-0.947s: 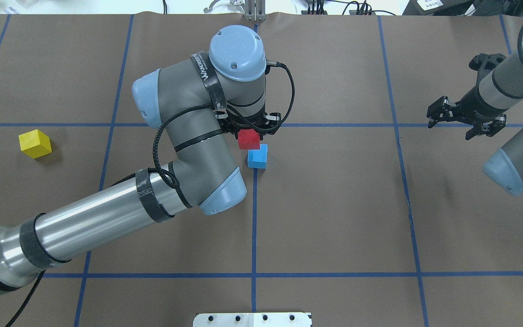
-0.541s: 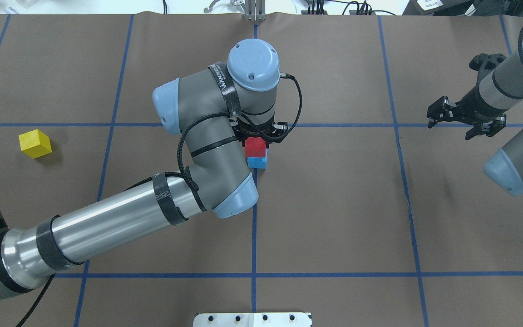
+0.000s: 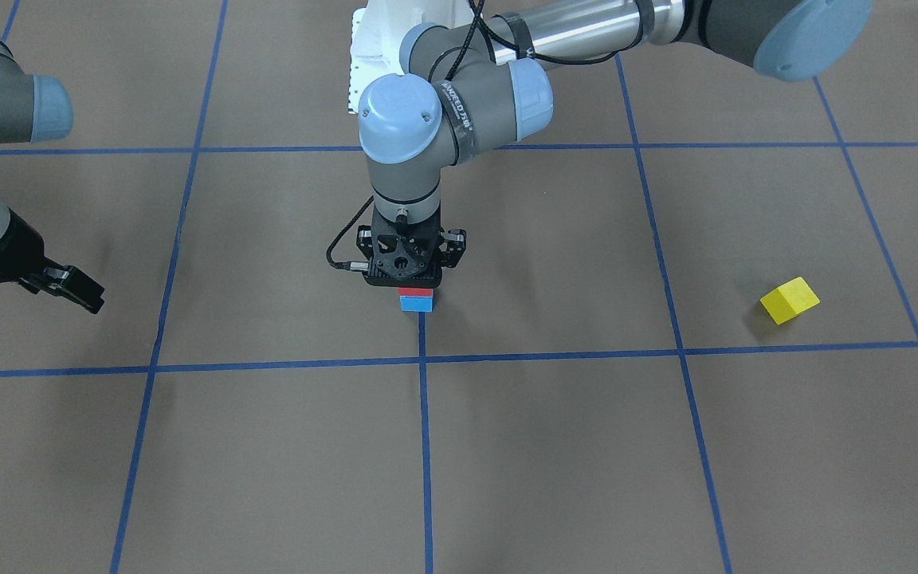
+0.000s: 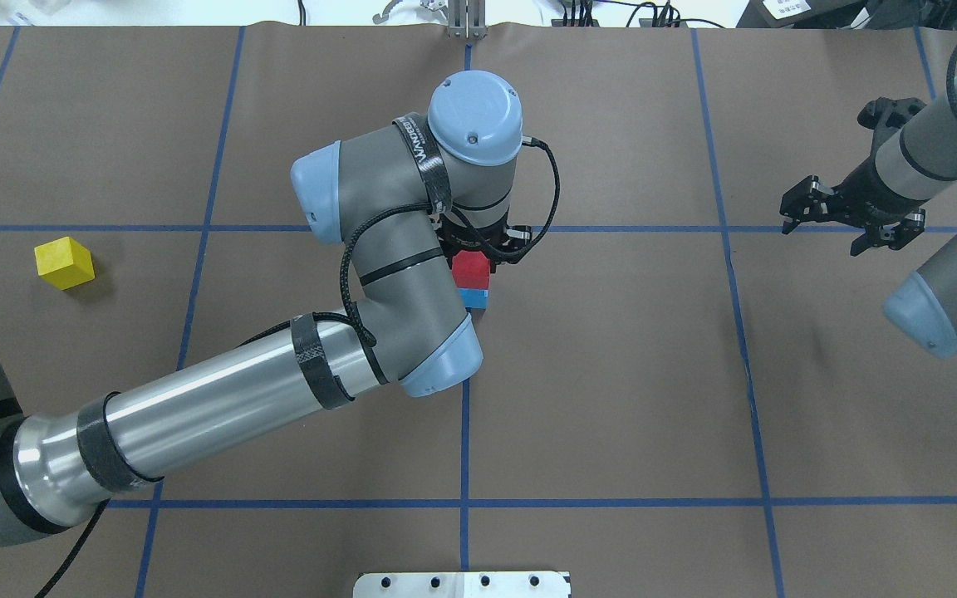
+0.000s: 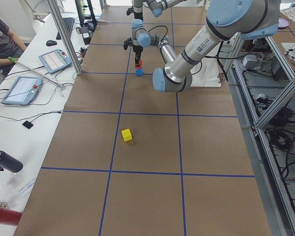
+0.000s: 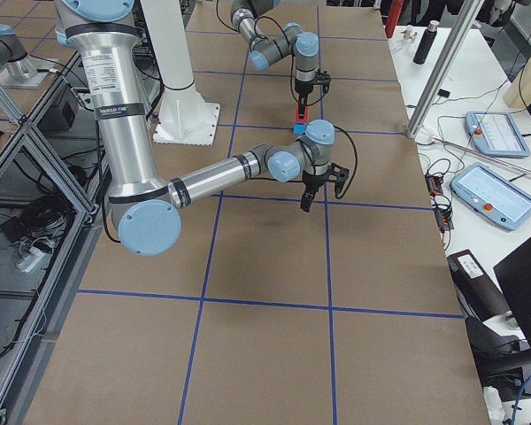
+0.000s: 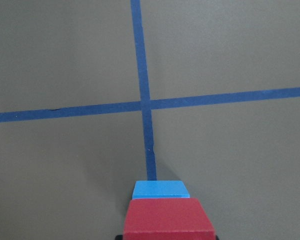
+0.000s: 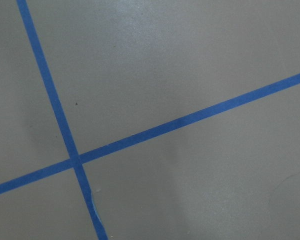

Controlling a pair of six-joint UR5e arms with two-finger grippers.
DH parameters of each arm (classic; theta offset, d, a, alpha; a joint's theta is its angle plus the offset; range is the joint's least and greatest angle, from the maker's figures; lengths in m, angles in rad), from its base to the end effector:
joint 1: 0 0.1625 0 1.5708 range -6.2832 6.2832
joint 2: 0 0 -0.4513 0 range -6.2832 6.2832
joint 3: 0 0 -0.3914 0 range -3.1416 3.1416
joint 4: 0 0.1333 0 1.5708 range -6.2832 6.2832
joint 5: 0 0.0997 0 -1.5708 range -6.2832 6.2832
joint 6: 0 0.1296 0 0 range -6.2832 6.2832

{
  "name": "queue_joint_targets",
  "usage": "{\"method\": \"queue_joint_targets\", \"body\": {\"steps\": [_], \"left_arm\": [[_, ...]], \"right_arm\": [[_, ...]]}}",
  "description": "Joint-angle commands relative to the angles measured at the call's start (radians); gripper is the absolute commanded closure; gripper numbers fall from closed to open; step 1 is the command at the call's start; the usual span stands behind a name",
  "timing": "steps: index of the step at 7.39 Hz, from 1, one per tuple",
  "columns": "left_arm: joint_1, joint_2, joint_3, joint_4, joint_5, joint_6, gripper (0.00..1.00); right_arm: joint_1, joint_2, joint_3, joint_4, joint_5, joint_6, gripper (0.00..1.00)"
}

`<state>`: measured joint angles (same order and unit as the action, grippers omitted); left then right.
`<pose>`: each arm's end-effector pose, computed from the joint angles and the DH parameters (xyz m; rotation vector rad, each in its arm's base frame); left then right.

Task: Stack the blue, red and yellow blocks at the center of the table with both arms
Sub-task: 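Lower the red cube onto the blue cube and open the left gripper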

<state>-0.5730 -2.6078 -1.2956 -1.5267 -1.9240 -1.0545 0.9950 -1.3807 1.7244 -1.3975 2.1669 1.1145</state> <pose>0.6468 -0.5226 0.1480 0.0789 0.7820 0.0730 -0.2724 -0.5307 0.5177 -0.1035 -0.7653 0.3578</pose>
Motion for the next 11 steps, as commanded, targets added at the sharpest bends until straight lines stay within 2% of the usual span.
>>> {"method": "queue_joint_targets", "body": {"steps": [1,11], "left_arm": [[0.001,-0.002,0.01,0.0,-0.003,0.005,1.0],[0.001,-0.003,0.019,-0.007,-0.001,0.03,1.0]], "right_arm": [[-0.001,0.002,0.0,0.0,0.001,0.002,0.0],[-0.001,0.003,0.0,0.002,0.001,0.005,0.0]]}}
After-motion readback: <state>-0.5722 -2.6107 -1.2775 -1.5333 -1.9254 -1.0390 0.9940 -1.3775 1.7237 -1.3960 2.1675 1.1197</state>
